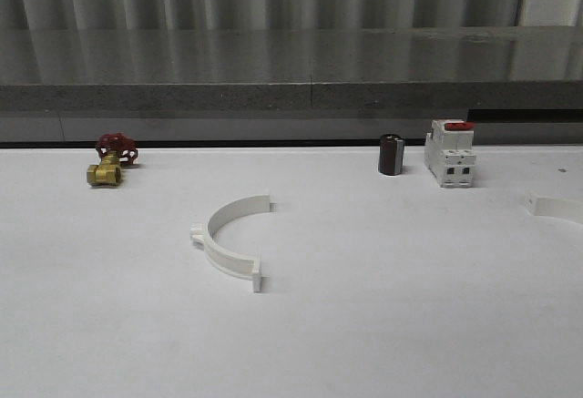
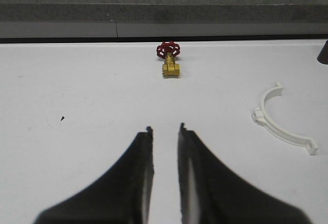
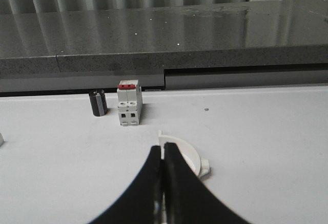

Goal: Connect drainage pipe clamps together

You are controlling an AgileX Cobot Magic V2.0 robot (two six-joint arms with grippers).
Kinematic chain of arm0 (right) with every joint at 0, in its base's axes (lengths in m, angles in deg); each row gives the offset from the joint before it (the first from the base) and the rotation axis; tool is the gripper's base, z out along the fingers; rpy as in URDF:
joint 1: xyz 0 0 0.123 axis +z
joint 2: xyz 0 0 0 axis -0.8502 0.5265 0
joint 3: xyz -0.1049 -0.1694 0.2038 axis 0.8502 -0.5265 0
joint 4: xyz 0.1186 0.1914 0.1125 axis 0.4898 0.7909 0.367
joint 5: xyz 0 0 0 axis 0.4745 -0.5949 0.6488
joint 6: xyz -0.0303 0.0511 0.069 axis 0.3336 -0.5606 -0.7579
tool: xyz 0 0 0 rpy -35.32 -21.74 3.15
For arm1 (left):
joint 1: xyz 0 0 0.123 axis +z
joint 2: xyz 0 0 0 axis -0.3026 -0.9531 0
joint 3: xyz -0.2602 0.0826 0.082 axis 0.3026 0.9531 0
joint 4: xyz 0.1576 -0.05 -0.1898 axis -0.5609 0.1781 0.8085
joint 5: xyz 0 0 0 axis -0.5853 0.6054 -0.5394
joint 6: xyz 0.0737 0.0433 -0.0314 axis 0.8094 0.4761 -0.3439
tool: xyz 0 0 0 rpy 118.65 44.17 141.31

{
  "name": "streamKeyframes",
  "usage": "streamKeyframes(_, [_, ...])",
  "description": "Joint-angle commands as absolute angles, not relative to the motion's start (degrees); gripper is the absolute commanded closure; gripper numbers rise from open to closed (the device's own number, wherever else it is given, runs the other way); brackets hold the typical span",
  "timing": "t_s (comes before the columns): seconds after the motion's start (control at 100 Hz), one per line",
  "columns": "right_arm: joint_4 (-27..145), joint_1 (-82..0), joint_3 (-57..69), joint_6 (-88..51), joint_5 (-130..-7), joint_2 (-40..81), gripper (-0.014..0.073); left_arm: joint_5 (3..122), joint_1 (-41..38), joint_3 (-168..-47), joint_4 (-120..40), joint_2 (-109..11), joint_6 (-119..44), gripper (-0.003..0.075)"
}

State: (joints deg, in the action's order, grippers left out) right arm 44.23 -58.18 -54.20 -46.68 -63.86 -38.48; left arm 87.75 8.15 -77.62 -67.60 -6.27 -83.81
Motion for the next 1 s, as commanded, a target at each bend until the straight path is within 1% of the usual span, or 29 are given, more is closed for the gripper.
streamKeyframes(0.0, [43.9,-58.1,-49.3,-46.1,-61.0,-38.5,0.0711,84.1,8.3,-79.2,-68.1,-6.5,-84.0,0.0739])
streamKeyframes(0.09, [43.9,-58.1,-44.6,-46.1,-66.4,-35.5,0.0711,84.1,8.3,-79.2,-68.0,-6.5,-84.0,0.0740])
streamKeyframes(0.21, [43.9,-58.1,-36.1,-46.6,-76.2,-28.2,0.0711,84.2,8.3,-79.2,-68.0,-6.5,-84.0,0.0740])
streamKeyframes(0.32, [43.9,-58.1,-26.4,-47.2,-87.0,-17.8,0.0711,84.2,8.3,-79.2,-67.8,-6.5,-84.0,0.0740])
streamKeyframes(0.39, [43.9,-58.1,-20.7,-47.2,-91.9,-10.8,0.0711,84.2,8.3,-79.2,-67.8,-6.5,-84.0,0.0740])
streamKeyframes(0.5, [43.9,-58.1,-13.8,-47.2,-94.7,-1.0,0.0711,84.2,8.3,-79.2,-67.8,-6.5,-84.0,0.0740])
streamKeyframes(0.66, [43.9,-58.1,-9.8,-47.2,-93.5,9.3,0.0699,84.2,8.3,-79.2,-67.8,-6.5,-84.0,0.0740])
streamKeyframes(0.7, [43.9,-58.1,-9.4,-47.2,-93.3,11.3,0.0661,84.2,8.3,-79.2,-67.8,-6.5,-84.0,0.0740])
streamKeyframes(0.75, [43.9,-58.1,-9.3,-47.2,-92.8,14.1,0.0580,84.2,8.3,-79.2,-67.8,-6.5,-84.0,0.0740])
streamKeyframes(0.78, [43.9,-58.1,-9.3,-47.2,-92.6,15.4,0.0501,84.2,8.3,-79.2,-67.8,-6.5,-84.0,0.0740])
streamKeyframes(0.8, [43.9,-58.1,-9.3,-47.2,-92.3,16.3,0.0466,84.2,8.3,-79.2,-67.8,-6.5,-84.0,0.0740])
streamKeyframes(0.85, [43.9,-58.1,-9.3,-47.2,-91.3,18.4,0.0319,84.2,8.3,-79.2,-67.8,-6.5,-84.0,0.0740])
streamKeyframes(0.87, [43.9,-58.1,-9.3,-47.2,-90.8,19.2,0.0284,84.2,8.3,-79.2,-67.8,-6.5,-84.0,0.0740])
streamKeyframes(0.88, [43.9,-58.1,-9.3,-47.2,-90.4,19.4,0.0248,84.2,8.3,-79.2,-67.8,-6.5,-84.0,0.0740])
streamKeyframes(0.92, [43.9,-58.1,-9.3,-47.2,-89.7,20.8,0.0152,84.2,8.3,-79.2,-67.8,-6.5,-84.0,0.0740])
streamKeyframes(0.99, [44.2,-58.1,-9.3,-47.2,-88.8,22.9,0.0039,84.2,8.3,-79.2,-67.8,-6.5,-84.0,0.0740])
